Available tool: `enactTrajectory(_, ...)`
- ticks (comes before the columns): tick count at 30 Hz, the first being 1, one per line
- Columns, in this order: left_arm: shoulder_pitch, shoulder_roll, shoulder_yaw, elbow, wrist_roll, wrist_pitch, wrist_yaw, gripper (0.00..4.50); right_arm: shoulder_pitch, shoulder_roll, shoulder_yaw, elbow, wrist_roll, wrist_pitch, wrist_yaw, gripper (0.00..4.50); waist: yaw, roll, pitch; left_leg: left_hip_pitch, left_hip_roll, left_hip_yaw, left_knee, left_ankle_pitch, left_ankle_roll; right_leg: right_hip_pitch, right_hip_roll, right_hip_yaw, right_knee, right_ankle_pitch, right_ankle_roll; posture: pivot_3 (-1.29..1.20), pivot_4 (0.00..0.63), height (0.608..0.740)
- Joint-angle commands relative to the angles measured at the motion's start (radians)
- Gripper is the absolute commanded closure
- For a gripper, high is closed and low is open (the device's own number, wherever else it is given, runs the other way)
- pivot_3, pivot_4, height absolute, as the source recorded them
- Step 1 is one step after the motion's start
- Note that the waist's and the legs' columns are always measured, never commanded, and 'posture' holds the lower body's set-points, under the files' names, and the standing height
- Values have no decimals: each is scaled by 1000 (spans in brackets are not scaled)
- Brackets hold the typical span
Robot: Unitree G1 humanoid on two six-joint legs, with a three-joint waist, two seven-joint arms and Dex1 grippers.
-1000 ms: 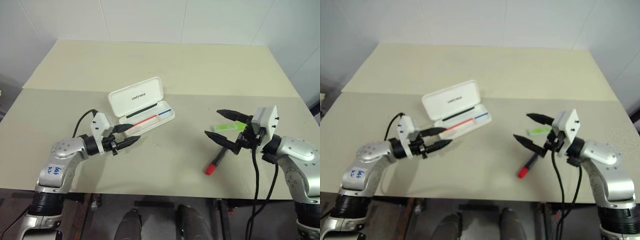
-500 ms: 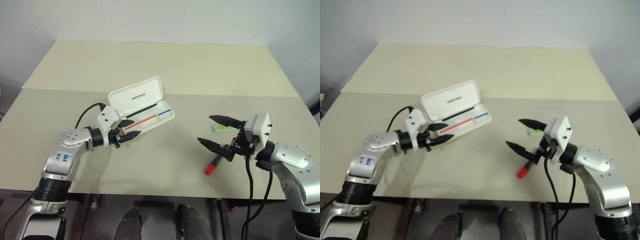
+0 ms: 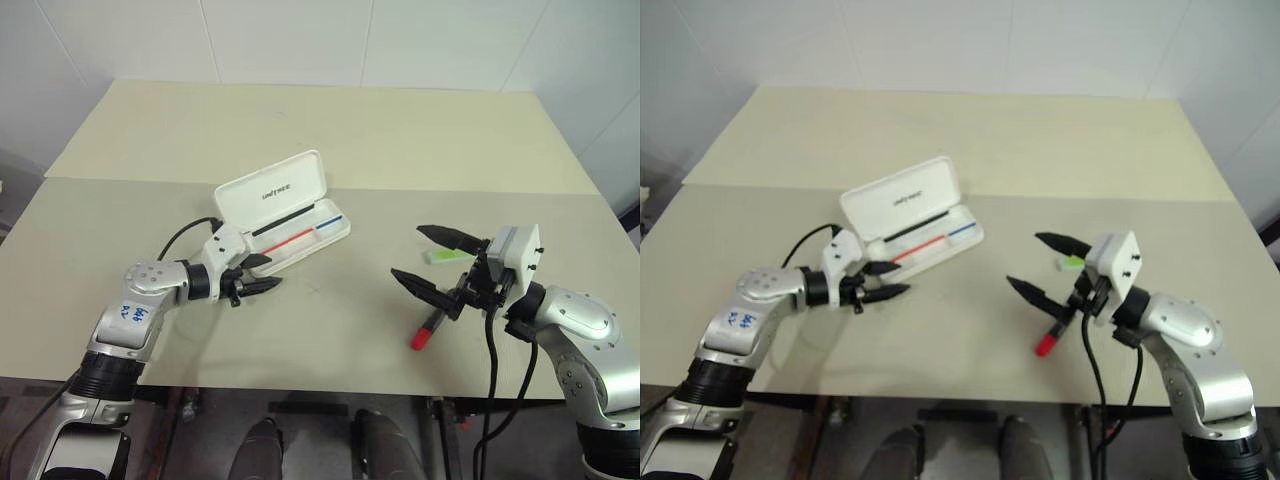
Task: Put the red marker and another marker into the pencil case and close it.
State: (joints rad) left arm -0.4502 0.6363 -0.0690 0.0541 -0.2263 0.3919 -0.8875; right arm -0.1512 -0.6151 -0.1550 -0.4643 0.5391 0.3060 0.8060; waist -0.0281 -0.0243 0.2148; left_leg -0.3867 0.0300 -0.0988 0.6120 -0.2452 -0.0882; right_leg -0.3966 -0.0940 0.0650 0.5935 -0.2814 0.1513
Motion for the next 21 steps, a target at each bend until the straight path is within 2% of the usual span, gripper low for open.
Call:
enactTrajectory(1,-2,11,-15,49,37,-17,-2,2078,-11,3,-2,-45,12,-6,-13,284,0,0,0,0,0,0,0,0,0,0,0,0,0,0,0,0,150,740)
enactTrajectory(16,-137,-20,-90,179,93,-82,-62,2078,-44,-42,-3,-53,41,20,32,284,0,0,0,1,0,0,0,1,0,0,0,0,1,0,0,0,150,740)
enactTrajectory(19,-154,-10,-110,176,123,-90,-76,2739,-64,-43,-5,-44,45,21,32,284,0,0,0,0,0,0,1,1,0,0,0,0,1,0,0,0,150,740)
enactTrajectory(21,-161,-4,-118,171,136,-89,-89,3411,-74,-43,-6,-40,46,21,33,284,0,0,0,0,0,0,0,1,0,0,0,0,1,0,0,0,150,740)
